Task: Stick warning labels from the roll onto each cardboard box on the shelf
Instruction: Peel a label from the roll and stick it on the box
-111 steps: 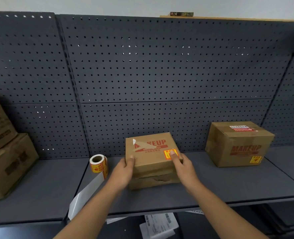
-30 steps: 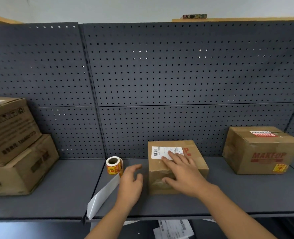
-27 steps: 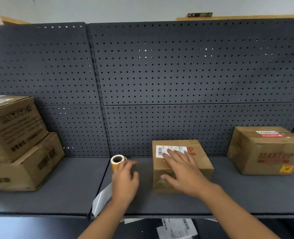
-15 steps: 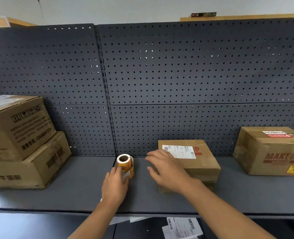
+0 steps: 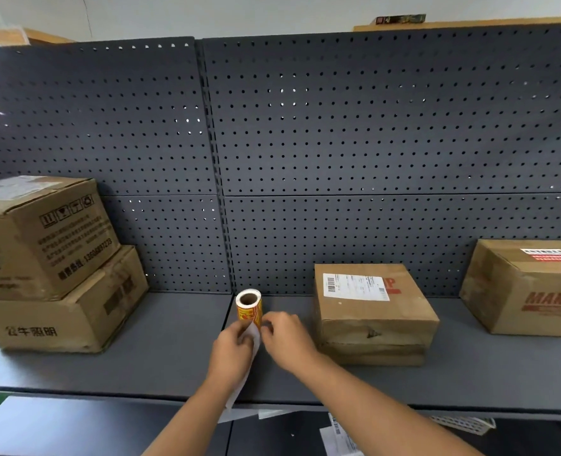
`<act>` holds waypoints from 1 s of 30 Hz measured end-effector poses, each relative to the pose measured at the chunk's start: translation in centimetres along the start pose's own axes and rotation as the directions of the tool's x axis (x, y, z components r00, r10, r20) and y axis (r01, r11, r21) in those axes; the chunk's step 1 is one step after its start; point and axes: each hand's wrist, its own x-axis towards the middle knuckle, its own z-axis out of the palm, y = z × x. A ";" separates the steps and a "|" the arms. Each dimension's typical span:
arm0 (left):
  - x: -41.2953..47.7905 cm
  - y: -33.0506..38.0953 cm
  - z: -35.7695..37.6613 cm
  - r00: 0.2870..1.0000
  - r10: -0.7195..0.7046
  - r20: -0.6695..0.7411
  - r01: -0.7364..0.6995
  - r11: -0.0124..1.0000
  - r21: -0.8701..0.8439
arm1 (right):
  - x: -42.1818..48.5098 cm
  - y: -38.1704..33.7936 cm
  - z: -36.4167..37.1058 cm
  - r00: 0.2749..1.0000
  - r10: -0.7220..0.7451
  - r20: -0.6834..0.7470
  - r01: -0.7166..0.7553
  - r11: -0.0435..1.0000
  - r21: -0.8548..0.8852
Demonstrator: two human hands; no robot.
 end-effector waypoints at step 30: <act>-0.5 2.3 0.0 1.000 0.020 -0.007 -0.020 1.000 -0.012 | 1.9 1.9 2.7 0.986 0.157 -0.050 -0.130 0.927 0.351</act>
